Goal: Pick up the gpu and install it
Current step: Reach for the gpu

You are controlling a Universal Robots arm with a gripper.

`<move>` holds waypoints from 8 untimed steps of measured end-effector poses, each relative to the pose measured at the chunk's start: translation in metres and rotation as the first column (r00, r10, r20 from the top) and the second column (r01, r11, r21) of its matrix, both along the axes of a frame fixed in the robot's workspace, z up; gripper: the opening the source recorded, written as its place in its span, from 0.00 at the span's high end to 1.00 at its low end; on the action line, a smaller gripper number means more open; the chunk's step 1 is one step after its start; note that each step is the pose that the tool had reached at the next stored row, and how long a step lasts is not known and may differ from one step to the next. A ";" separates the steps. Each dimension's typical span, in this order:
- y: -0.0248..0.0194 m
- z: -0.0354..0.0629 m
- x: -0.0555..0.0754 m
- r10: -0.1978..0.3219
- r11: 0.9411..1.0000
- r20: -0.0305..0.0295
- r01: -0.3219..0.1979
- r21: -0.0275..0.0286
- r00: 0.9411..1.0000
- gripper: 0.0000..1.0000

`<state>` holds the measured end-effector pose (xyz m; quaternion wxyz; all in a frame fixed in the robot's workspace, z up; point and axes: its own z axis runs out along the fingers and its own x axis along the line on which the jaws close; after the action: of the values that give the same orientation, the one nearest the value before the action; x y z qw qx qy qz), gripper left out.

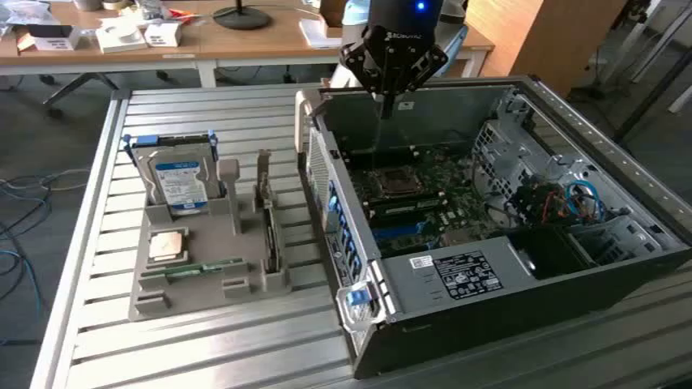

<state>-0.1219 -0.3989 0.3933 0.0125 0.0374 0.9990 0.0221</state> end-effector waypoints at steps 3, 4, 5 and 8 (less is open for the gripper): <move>0.0000 0.0000 0.000 0.000 1.000 0.000 0.000 0.000 1.000 0.89; 0.0000 0.0000 0.000 0.000 1.000 0.000 0.000 0.000 1.000 0.89; 0.0000 0.0000 0.000 0.000 1.000 0.000 0.000 0.000 1.000 0.89; 0.0000 0.0000 0.000 0.000 1.000 0.000 0.000 0.000 1.000 0.89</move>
<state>-0.1219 -0.3989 0.3933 0.0125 0.0374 0.9990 0.0221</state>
